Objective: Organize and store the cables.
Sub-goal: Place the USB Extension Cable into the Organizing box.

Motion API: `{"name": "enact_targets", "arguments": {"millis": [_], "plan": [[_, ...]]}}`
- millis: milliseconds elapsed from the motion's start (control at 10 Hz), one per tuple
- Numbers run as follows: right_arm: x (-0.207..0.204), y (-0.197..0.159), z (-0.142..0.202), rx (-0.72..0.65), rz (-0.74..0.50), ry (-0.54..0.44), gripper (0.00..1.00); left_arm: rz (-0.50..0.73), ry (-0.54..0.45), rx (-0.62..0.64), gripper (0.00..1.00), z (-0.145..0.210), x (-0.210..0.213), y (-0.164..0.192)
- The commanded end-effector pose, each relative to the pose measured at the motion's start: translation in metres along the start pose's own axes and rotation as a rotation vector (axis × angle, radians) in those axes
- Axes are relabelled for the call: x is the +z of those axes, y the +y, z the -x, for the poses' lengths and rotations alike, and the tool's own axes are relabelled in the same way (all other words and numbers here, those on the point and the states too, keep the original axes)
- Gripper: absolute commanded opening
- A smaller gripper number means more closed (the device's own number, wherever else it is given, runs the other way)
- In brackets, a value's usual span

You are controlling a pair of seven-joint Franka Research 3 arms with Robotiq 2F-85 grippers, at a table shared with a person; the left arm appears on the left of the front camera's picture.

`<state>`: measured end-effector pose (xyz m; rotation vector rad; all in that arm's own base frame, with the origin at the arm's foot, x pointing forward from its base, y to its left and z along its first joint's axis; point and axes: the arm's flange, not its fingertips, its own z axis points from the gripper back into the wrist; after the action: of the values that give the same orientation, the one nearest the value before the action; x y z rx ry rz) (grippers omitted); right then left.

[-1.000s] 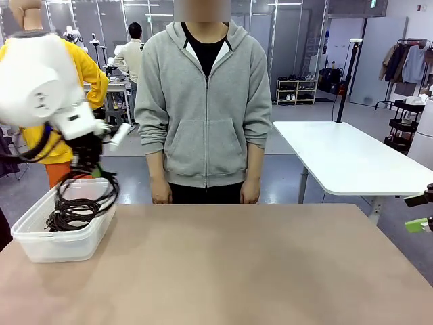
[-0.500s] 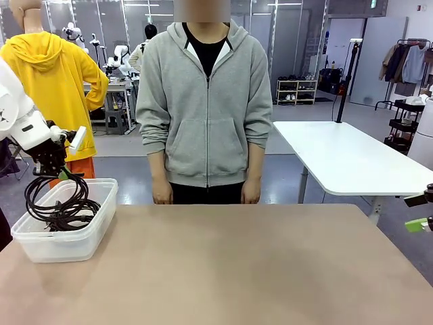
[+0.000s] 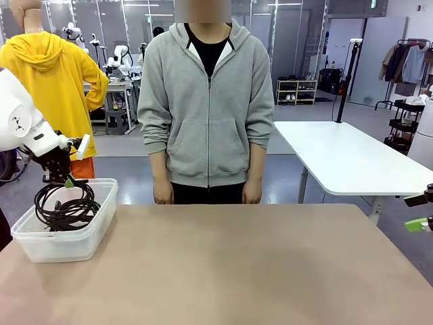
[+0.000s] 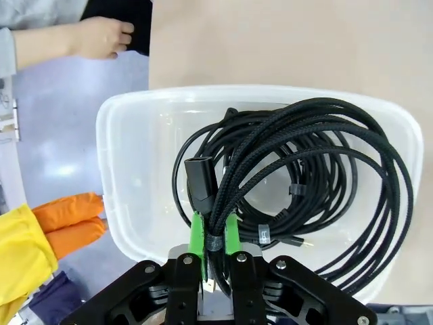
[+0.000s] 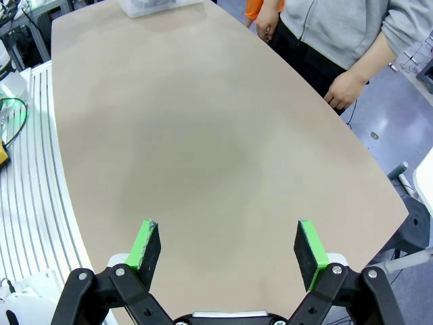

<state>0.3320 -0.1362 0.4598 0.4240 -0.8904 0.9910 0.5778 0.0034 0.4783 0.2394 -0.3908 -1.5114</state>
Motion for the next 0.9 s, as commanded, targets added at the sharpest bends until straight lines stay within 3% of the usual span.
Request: {"name": "enact_targets", "arguments": {"millis": [0,100,200,300,400,500,600,800], "plan": [[0.0,-0.001,-0.002,-0.014,0.0,-0.014,1.0,0.008,-0.027,0.027,0.13,0.006,-0.011,0.01],[0.0,-0.001,-0.002,-0.014,0.0,-0.014,1.0,0.021,-0.02,0.032,0.13,0.006,-0.015,0.008],[0.0,-0.001,-0.002,-0.014,0.0,-0.014,1.0,0.03,-0.013,0.031,0.39,0.005,-0.015,0.006],[0.0,-0.001,-0.002,-0.014,0.0,-0.014,1.0,0.032,-0.005,0.026,0.46,0.004,-0.014,0.006],[0.0,-0.001,-0.002,-0.014,0.0,-0.014,1.0,0.026,0.002,0.025,0.71,0.003,-0.011,0.006],[0.0,-0.001,-0.002,-0.014,0.0,-0.014,1.0,0.023,0.003,0.029,0.78,0.003,-0.009,0.005],[0.0,-0.001,-0.002,-0.014,0.0,-0.014,1.0,0.024,0.003,0.032,1.0,0.003,-0.008,0.005],[0.0,-0.001,-0.002,-0.014,0.0,-0.014,1.0,0.019,0.003,0.039,1.0,0.003,-0.005,0.003]]}}
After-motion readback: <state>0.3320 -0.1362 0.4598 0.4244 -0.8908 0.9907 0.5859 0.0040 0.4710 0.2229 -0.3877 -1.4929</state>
